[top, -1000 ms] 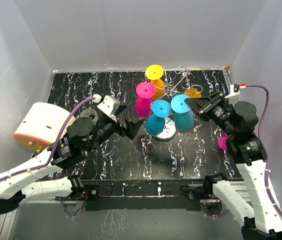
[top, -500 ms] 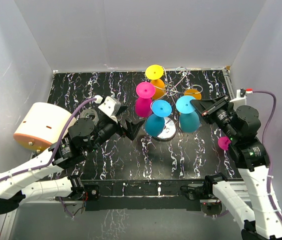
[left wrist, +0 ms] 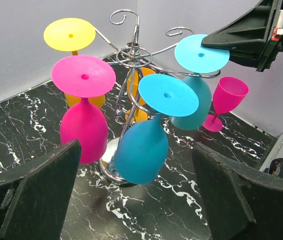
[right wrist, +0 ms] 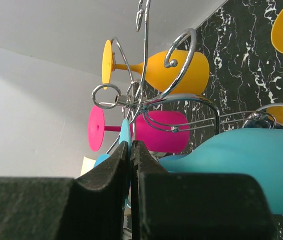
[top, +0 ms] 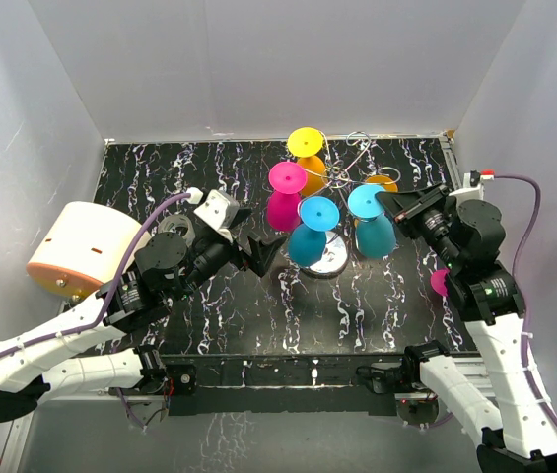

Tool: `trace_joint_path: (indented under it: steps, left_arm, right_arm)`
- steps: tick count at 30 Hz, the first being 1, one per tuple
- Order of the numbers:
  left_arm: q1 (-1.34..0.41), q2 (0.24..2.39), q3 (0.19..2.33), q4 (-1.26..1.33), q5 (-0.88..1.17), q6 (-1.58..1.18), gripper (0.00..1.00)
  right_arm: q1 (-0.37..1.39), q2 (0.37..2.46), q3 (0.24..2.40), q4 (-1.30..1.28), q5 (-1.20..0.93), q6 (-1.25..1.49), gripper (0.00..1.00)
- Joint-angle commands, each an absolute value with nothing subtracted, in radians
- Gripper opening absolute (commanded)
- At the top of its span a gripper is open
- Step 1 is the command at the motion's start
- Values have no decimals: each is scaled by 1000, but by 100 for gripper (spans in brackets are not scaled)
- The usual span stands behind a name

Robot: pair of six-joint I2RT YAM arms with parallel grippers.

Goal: Place the wine glass upside down on the wine glass rack

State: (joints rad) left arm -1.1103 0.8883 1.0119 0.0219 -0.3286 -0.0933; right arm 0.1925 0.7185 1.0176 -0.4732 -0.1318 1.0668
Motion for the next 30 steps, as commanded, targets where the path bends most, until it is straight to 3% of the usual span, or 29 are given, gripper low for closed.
trace_joint_path:
  steps: [1,9,15,23,30]
  left_arm:
    - [-1115,879,1007,54,-327,-87,91]
    - [-1115,888,1012,51,-325,-84,91]
    - [-1115,886,1015,52,-330,-77,91]
    - [-1115,888,1030,36,-334,-57,91]
    - [-1115,874,1029,17,-340,-45,92]
  right_arm:
    - [193,726,1012,-384,-111,1044,1]
    - [193,741,997,-374,-115,1036,12]
    - [192,744,997,-380,-121,1035,28]
    - [192,731,1017,-424,-79,999,65]
    - [193,694,1040,-480,28,908,73]
